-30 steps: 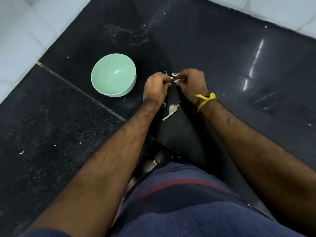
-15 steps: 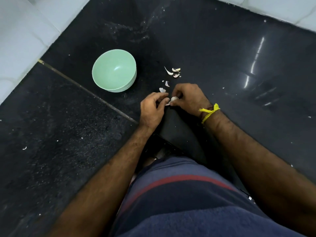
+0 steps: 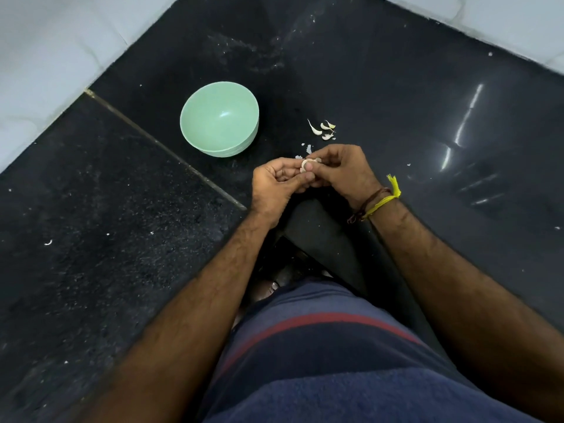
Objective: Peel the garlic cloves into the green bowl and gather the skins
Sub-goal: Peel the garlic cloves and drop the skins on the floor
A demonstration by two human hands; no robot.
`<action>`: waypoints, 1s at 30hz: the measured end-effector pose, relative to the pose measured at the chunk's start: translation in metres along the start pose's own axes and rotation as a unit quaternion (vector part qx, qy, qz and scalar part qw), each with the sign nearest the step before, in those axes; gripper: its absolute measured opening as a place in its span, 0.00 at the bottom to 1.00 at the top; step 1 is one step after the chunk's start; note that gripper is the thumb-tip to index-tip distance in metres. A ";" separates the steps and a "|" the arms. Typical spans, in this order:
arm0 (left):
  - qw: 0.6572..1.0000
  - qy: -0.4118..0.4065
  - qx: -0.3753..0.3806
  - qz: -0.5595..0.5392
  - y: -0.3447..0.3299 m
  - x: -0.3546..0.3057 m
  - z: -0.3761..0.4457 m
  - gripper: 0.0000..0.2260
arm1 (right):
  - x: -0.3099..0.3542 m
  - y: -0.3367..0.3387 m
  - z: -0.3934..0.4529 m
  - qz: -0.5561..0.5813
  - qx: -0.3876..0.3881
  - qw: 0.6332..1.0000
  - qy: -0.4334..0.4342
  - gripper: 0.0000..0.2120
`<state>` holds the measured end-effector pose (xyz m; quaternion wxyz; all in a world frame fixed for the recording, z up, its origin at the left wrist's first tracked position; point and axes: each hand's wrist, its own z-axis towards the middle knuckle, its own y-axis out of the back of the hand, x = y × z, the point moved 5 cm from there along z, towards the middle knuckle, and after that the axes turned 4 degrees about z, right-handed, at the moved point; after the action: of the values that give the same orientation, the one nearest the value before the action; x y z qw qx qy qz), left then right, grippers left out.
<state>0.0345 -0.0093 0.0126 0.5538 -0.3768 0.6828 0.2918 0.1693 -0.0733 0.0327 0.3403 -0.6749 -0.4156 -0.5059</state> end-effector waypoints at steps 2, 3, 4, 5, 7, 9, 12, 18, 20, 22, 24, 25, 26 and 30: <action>1.000 0.013 0.017 0.014 -0.001 0.002 0.003 0.11 | -0.004 0.003 0.000 0.019 0.012 1.000 -0.022 0.07; 0.999 0.021 0.027 0.026 -0.001 0.002 0.004 0.10 | -0.007 0.005 -0.001 0.017 0.023 0.999 -0.032 0.08; 0.998 0.027 0.037 0.038 -0.002 0.001 0.005 0.10 | -0.009 0.006 -0.001 0.013 0.033 0.999 -0.036 0.08; 0.998 0.032 0.045 0.043 -0.004 0.001 0.007 0.09 | -0.011 0.009 0.000 0.010 0.040 0.999 -0.034 0.08; 0.997 0.035 0.052 0.037 -0.008 -0.003 0.010 0.09 | -0.011 0.012 0.002 0.009 0.037 0.999 -0.009 0.06; 0.998 0.036 0.053 0.024 -0.013 -0.005 0.013 0.08 | -0.010 0.015 0.003 0.010 0.018 1.000 0.019 0.04; 0.998 0.042 0.044 0.017 -0.018 -0.002 0.016 0.05 | -0.012 0.017 0.004 0.002 -0.011 0.999 0.038 0.04; 0.999 0.031 0.044 0.004 -0.019 0.000 0.014 0.04 | -0.016 0.019 0.005 0.021 0.001 0.999 0.047 0.07; 0.998 0.022 0.056 0.013 -0.019 0.000 0.014 0.05 | -0.015 0.019 0.007 0.025 0.012 0.999 0.042 0.07; 0.998 0.021 0.059 0.024 -0.019 0.002 0.014 0.04 | -0.015 0.018 0.010 0.017 0.021 0.999 0.030 0.08; 0.998 0.026 0.049 0.033 -0.019 0.003 0.015 0.04 | -0.015 0.017 0.014 0.018 0.027 0.999 0.015 0.09; 0.998 0.028 0.044 0.035 -0.019 0.003 0.016 0.05 | -0.015 0.017 0.015 0.025 0.032 0.999 0.008 0.09; 0.998 0.028 0.040 0.033 -0.019 0.003 0.016 0.06 | -0.016 0.018 0.015 0.037 0.036 0.999 0.002 0.09; 0.999 0.024 0.033 0.026 -0.020 0.003 0.015 0.08 | -0.018 0.024 0.009 0.113 0.026 0.993 -0.025 0.06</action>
<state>0.0585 -0.0088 0.0065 0.5412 -0.3473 0.7149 0.2746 0.1924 -0.0792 0.0120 0.4024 -0.7207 -0.3580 -0.4366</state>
